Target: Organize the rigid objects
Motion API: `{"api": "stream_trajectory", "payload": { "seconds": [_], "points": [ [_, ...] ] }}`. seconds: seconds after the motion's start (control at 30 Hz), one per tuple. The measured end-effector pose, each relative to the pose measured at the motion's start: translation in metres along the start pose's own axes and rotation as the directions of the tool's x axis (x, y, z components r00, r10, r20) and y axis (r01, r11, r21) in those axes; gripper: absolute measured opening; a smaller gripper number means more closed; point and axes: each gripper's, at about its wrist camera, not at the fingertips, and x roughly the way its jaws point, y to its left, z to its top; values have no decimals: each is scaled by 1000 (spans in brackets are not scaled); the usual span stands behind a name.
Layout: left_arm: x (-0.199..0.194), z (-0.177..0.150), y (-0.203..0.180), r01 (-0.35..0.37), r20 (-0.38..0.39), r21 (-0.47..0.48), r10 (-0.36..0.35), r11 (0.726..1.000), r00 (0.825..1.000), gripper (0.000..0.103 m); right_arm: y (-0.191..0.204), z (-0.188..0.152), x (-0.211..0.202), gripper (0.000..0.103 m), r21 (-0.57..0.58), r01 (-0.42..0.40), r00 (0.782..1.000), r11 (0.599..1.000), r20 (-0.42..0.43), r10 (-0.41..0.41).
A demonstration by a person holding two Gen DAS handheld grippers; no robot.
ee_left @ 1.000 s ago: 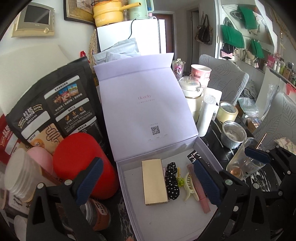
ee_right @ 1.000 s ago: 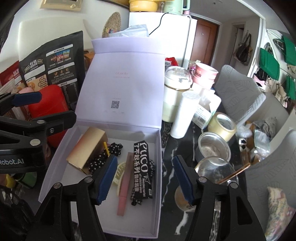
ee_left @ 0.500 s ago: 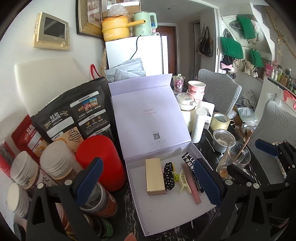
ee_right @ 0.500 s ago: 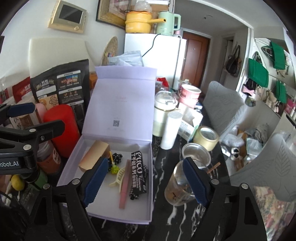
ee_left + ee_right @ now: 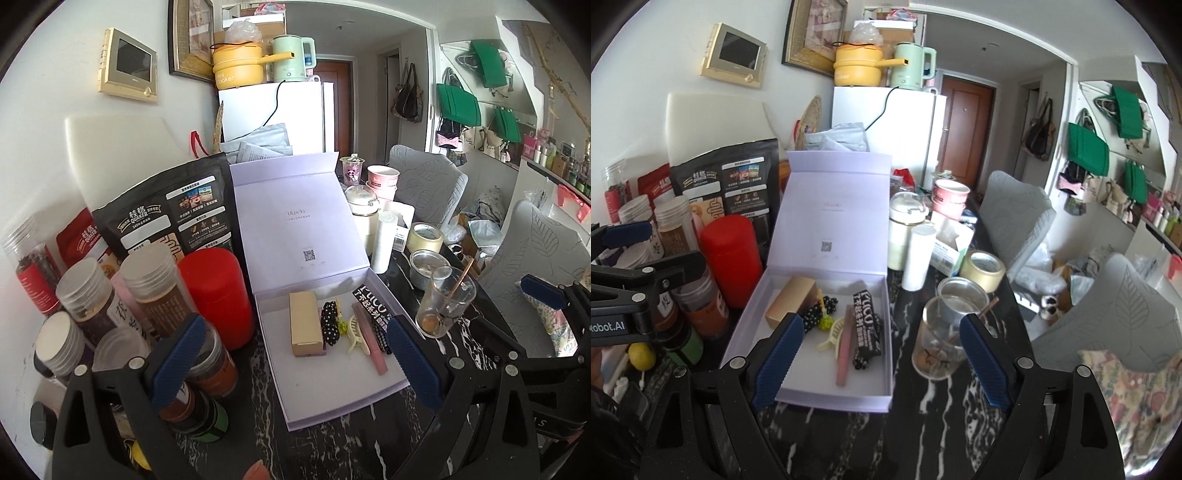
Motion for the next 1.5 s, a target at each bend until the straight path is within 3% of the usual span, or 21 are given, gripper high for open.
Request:
{"api": "stream_trajectory", "payload": {
  "seconds": [0.77,1.5],
  "points": [
    [-34,-83,-15,-11,-44,6,11,1000,999,100,16,-82,-48,87,38,20,999,999,-48,-18],
    [-32,-93,-23,2,-57,27,-1,1000,998,100,14,-95,-48,87,42,33,997,999,-64,-30]
  ]
}}
